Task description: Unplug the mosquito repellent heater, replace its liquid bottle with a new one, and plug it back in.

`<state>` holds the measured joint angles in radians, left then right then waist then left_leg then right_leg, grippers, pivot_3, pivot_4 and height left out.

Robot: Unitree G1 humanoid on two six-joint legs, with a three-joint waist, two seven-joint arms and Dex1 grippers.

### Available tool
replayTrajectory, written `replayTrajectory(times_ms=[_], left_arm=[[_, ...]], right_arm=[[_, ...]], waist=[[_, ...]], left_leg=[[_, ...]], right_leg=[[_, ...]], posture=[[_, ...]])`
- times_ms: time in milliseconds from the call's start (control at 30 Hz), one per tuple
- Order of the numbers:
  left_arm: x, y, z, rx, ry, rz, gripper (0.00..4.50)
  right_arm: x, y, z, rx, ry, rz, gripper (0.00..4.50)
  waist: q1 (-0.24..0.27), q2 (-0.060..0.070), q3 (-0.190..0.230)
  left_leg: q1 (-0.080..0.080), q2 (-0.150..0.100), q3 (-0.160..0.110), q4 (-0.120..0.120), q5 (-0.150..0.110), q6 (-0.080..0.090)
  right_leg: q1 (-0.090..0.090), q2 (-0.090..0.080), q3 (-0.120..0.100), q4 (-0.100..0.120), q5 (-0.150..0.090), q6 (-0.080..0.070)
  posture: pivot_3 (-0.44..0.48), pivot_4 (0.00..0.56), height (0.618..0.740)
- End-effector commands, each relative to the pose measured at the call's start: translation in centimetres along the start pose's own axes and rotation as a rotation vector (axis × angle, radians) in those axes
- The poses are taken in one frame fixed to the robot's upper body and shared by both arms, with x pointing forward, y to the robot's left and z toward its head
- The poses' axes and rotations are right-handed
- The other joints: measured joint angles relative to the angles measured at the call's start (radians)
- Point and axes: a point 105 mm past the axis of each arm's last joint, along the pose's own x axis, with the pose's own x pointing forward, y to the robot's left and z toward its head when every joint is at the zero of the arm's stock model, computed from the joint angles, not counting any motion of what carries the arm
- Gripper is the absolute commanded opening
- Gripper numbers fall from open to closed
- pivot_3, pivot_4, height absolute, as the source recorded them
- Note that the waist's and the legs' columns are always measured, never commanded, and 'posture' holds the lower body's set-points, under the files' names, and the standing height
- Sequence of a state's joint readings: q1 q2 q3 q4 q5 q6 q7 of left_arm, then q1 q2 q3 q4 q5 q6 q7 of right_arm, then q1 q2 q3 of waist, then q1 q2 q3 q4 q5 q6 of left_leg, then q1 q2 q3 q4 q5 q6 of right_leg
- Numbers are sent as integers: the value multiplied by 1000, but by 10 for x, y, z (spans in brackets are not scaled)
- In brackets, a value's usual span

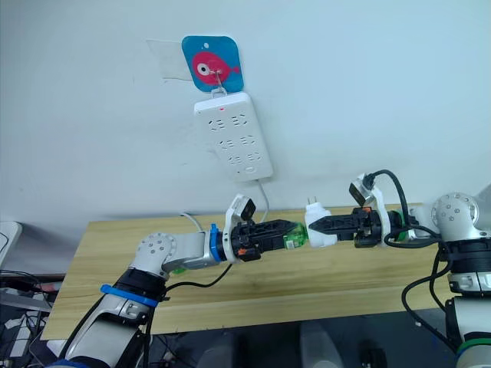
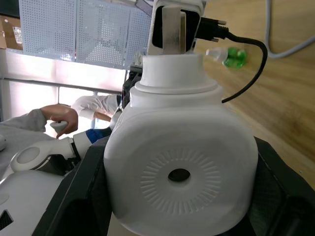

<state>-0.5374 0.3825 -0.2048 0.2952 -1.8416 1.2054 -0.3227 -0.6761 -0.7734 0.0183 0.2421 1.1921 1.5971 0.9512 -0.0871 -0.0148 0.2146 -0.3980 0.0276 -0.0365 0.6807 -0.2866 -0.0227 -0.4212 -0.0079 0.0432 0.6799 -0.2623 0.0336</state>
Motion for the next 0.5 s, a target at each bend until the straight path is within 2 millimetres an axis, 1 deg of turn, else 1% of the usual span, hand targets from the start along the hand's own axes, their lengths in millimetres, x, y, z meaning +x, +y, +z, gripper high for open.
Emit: replayTrajectory(times_ms=[33,100,133,167,300,367,433,500], left_arm=[[-1,-29,9,38,-45,-106,2266],[-1,-30,9,44,-48,-101,2266],[-1,-30,9,41,-52,-101,2990],[-1,-30,9,38,-56,-104,3201],[-2,-29,11,22,-85,-97,4414],[-6,-27,10,23,-92,-80,4464],[-14,-23,10,25,-108,-47,4464],[-27,-20,8,75,-109,12,4464]], right_arm=[[-4,-2,-2,18,0,-21,2988],[-3,-2,-3,20,3,-20,2988],[-3,-2,-3,20,7,-20,2988],[-2,-2,-4,20,10,-18,2988],[-2,0,-1,23,5,-6,2988],[-2,0,0,25,4,-5,2988],[-2,0,1,27,3,-5,2988],[-2,0,1,29,3,-5,2988]], waist=[[2,0,0],[3,0,0],[3,0,0],[3,0,0],[4,0,0],[4,0,0],[3,0,0],[3,0,0]], left_leg=[[0,0,0,0,0,0],[0,0,0,0,0,0],[0,-1,0,0,0,0],[0,-1,0,0,0,0],[0,-1,0,0,0,0],[0,-1,0,0,0,0],[0,-1,1,0,0,0],[0,-1,1,0,0,0]], right_leg=[[0,0,0,0,0,0],[1,0,0,0,0,0],[1,0,0,0,0,0],[1,0,0,0,0,0],[0,0,0,0,0,0],[1,0,0,0,0,0],[0,-1,0,0,0,0],[0,0,0,0,0,0]], posture=[[-133,219,740],[-133,219,740],[-126,220,740],[-126,220,740],[-115,223,740],[-109,223,740],[-100,221,740],[-92,220,740]])
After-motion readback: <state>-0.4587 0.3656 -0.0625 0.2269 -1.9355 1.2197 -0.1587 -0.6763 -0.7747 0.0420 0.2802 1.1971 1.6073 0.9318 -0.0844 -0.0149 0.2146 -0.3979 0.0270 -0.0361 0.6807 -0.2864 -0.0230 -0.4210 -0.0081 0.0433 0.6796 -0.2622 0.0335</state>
